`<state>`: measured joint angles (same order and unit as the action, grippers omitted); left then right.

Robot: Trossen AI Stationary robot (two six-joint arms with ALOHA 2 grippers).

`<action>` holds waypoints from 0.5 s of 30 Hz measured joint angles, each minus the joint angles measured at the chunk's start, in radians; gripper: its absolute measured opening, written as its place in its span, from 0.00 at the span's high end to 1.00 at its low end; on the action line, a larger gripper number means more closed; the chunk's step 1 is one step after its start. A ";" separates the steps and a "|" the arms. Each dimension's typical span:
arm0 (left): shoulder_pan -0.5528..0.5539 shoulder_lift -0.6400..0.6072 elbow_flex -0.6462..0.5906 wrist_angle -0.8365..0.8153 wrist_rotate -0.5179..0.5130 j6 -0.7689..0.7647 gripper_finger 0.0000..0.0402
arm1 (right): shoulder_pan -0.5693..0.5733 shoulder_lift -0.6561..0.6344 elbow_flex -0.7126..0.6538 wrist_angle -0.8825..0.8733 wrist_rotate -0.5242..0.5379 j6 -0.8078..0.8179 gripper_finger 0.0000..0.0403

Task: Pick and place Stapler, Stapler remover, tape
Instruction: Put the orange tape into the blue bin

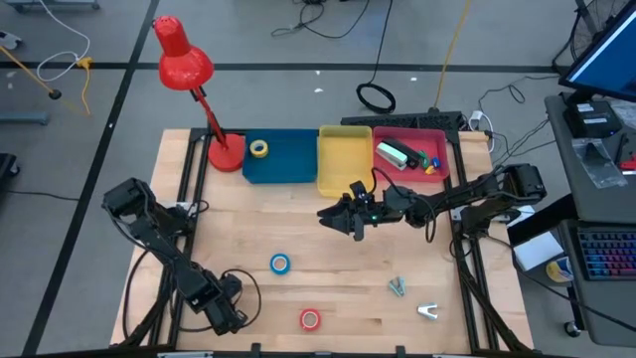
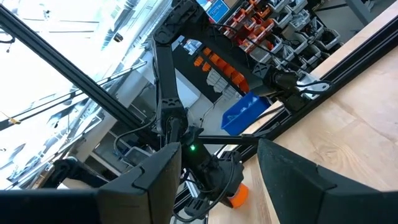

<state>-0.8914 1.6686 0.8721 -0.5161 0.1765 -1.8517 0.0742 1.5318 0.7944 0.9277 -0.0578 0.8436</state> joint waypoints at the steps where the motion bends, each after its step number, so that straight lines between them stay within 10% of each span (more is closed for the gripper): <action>1: -0.001 -0.010 -0.002 0.004 -0.009 0.015 0.92 | 0.001 0.000 0.000 0.000 0.000 0.000 0.49; 15: 0.104 -0.433 -0.001 0.024 -0.627 0.549 0.92 | 0.003 0.000 0.000 0.000 0.000 0.000 0.49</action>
<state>-0.7871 1.2361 0.8707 -0.4919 -0.4507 -1.3027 0.0769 1.5318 0.7944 0.9279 -0.0578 0.8436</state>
